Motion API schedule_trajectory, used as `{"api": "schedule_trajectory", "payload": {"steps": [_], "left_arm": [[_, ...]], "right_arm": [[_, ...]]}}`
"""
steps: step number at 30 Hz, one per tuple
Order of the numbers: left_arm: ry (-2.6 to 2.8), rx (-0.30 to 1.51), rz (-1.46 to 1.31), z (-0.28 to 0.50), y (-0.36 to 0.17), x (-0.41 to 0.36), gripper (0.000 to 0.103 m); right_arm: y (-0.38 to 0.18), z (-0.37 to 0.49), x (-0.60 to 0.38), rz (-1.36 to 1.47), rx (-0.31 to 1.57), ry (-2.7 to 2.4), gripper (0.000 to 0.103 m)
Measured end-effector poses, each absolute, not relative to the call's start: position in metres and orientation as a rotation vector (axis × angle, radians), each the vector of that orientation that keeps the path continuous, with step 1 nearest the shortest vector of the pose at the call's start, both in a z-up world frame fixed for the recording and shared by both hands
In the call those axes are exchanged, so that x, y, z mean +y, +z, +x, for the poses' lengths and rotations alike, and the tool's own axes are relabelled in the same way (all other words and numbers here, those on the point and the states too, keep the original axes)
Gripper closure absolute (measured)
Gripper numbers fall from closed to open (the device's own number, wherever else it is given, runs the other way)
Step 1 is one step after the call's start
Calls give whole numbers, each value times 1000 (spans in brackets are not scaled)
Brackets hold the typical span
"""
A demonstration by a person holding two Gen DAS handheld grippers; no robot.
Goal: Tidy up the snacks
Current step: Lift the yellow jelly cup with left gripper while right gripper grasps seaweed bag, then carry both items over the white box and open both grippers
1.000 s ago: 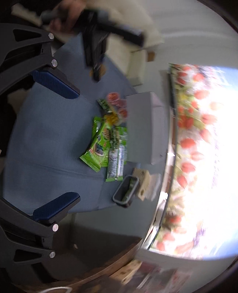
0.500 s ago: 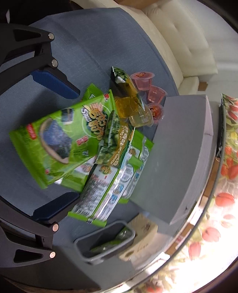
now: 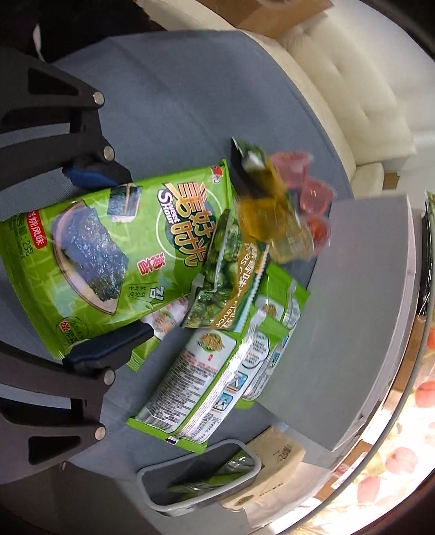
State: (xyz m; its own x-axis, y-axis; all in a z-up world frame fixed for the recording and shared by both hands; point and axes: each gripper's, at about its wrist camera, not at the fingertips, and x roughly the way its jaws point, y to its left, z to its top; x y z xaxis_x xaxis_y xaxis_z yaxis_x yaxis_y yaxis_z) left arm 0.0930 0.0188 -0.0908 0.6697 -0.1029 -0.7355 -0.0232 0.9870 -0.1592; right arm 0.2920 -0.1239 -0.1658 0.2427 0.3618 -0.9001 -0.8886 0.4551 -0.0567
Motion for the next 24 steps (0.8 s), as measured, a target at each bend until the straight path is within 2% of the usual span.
{"api": "schedule_trajectory", "payload": {"steps": [11,16,24], "left_arm": [[-61,816,-153,101,-86,12,69],[-76,803,-155,104,-82,12,69],[-51,716,-143,150,-43,32,69]], "right_arm": [[-125,226,-152,-599,914,1007,32],[-104,209,-155,-567,825,982,32],[-42,244,-145,-485,708,891,32]]}}
